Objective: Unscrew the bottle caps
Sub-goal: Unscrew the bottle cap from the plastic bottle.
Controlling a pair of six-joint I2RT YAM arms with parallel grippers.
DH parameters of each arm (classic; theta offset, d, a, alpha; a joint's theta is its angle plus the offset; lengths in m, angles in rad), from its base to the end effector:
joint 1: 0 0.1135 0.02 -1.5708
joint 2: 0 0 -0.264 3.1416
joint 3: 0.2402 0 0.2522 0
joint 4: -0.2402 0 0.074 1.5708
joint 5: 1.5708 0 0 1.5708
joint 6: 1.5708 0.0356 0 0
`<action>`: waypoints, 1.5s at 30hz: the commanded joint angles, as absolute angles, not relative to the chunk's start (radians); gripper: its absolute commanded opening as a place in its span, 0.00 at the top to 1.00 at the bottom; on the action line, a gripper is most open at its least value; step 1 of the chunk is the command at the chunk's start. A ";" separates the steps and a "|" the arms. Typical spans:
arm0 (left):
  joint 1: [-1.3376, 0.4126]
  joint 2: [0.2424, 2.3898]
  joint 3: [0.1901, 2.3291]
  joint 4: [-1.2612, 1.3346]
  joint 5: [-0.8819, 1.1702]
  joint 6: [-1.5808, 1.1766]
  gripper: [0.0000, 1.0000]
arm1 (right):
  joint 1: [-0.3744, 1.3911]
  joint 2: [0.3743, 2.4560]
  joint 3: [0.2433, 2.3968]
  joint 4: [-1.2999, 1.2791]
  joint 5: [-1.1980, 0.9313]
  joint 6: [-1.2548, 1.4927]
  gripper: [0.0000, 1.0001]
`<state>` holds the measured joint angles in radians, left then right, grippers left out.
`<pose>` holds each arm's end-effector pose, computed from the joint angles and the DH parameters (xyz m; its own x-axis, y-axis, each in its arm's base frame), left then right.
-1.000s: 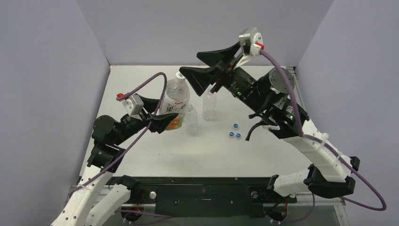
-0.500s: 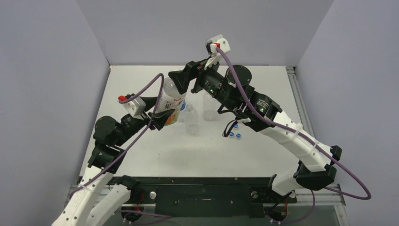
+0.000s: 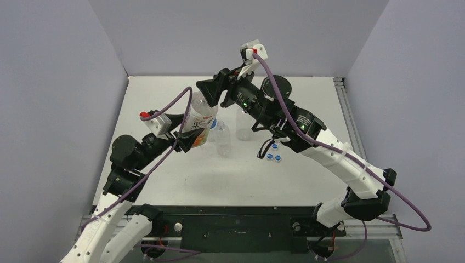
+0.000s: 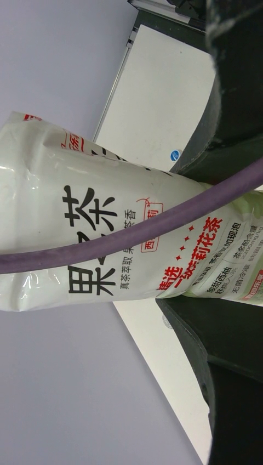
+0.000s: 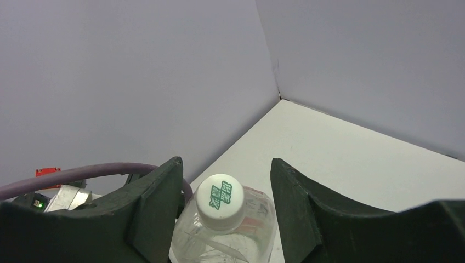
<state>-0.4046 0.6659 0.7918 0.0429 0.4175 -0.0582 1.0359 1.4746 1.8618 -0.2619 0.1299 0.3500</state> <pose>0.1349 -0.0735 0.3848 0.1119 -0.1057 -0.9881 0.7350 0.6779 0.0107 0.1606 0.2620 0.5380 -0.2102 0.3122 -0.9265 -0.7617 0.5418 0.3554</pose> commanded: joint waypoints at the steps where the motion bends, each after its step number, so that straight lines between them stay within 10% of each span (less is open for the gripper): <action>1: -0.407 0.657 0.810 0.007 0.284 -0.024 1.00 | 1.043 1.493 1.884 -0.219 0.112 0.367 0.44; 21: -0.407 0.651 0.817 0.009 0.293 -0.037 1.00 | 1.027 1.498 1.892 -0.222 0.077 0.369 1.00; 45: -0.407 0.649 0.850 0.148 0.969 -0.428 1.00 | 0.867 1.280 1.632 0.244 -0.906 0.488 1.00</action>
<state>-0.4053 0.6476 0.7940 0.0860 0.8902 -0.3996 0.8860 1.3170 1.6207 0.1505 -0.7586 0.4500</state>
